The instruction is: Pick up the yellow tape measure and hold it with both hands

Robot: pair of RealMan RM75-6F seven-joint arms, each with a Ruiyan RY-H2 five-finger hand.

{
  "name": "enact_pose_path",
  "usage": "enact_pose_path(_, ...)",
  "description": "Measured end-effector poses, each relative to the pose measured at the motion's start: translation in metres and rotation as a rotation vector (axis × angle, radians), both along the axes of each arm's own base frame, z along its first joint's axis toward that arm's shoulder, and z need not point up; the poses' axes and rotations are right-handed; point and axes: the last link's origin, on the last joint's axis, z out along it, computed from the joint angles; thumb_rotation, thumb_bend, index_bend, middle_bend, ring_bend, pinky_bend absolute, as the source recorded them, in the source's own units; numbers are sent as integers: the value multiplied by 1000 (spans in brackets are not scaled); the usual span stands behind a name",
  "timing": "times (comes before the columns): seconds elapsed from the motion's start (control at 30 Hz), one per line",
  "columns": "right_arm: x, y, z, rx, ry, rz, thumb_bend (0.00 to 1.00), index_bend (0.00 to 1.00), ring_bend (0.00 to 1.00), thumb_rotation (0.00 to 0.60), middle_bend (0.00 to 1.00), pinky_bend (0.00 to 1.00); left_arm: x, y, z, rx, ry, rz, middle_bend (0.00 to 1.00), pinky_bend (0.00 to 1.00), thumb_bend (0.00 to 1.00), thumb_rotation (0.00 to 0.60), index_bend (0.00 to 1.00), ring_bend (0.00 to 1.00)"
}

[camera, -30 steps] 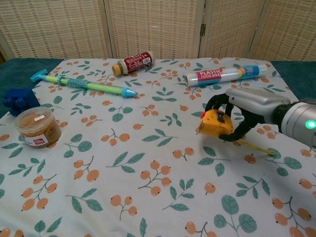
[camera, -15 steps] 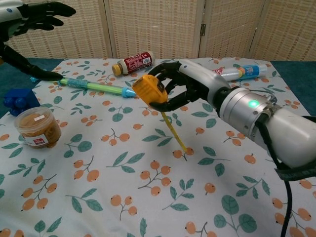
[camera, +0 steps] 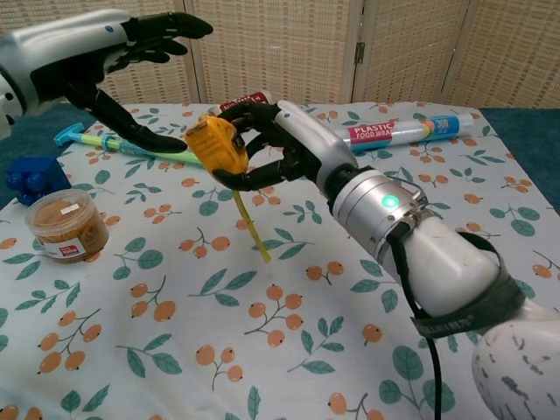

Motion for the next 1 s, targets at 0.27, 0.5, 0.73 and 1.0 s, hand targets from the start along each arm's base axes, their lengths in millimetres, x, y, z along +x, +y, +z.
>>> enact_pose_path(0.27, 4, 4, -12, 8, 9, 11, 369, 591, 411, 600, 514, 134, 10, 4, -11, -9, 0, 3, 47, 0, 194, 600, 72, 71)
enact_pose_path(0.5, 6, 6, -14, 12, 7, 12, 368, 591, 410, 600, 513, 134, 7, 8, -15, 10, 30, 13, 47, 0, 196, 600, 77, 71)
enact_pose_path(0.73, 4, 5, -13, 13, 13, 7, 368, 591, 410, 600, 513, 134, 1, 11, -14, 45, 55, 29, 47, 0, 249, 600, 85, 71)
enact_pose_path(1.0, 4, 4, -13, 17, 12, 0, 368, 591, 410, 600, 513, 134, -6, 11, -13, 52, 79, 39, 47, 0, 286, 600, 86, 71)
